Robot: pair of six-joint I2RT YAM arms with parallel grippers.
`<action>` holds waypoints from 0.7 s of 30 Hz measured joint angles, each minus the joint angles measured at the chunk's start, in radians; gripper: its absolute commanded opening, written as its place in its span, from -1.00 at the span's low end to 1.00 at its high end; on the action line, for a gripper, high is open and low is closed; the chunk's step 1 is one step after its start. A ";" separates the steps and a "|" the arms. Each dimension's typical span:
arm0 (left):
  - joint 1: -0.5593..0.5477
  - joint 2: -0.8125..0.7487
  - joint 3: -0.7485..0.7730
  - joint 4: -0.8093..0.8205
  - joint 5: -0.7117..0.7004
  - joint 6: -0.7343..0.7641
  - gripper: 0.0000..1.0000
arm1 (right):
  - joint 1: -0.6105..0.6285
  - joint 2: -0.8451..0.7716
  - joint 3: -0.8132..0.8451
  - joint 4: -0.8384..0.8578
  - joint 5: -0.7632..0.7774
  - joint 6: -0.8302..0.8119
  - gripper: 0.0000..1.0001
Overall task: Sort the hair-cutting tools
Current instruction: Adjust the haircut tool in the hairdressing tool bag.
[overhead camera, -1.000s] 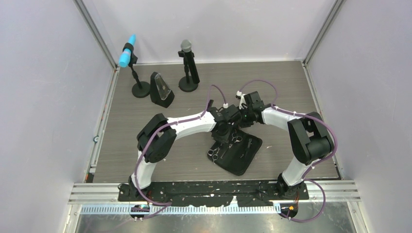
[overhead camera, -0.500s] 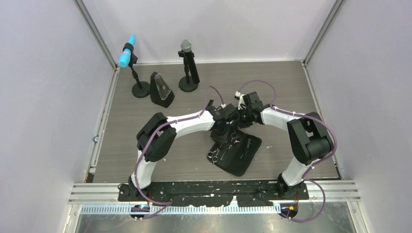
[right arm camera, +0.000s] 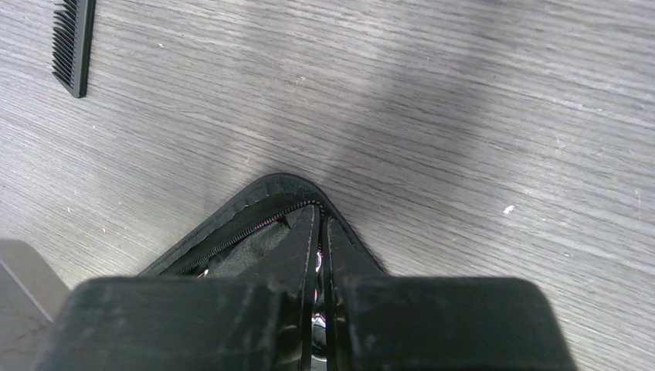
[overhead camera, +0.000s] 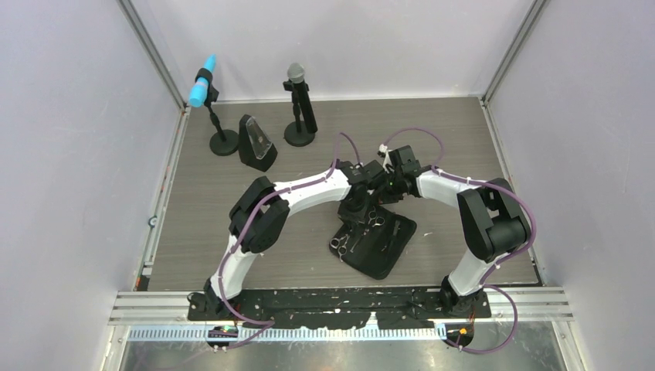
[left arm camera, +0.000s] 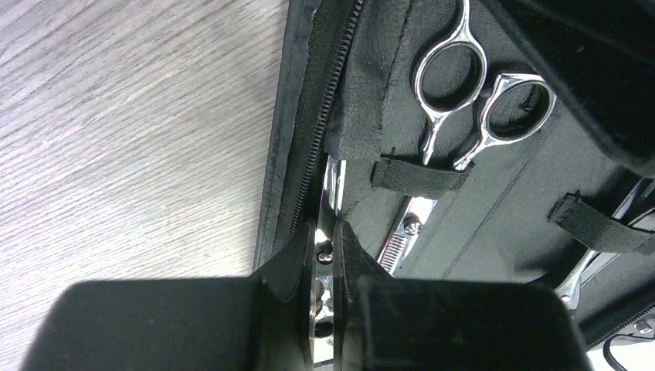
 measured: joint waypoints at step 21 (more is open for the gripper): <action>0.006 -0.071 -0.142 0.174 0.000 0.011 -0.43 | 0.014 -0.013 -0.003 0.019 0.019 -0.022 -0.79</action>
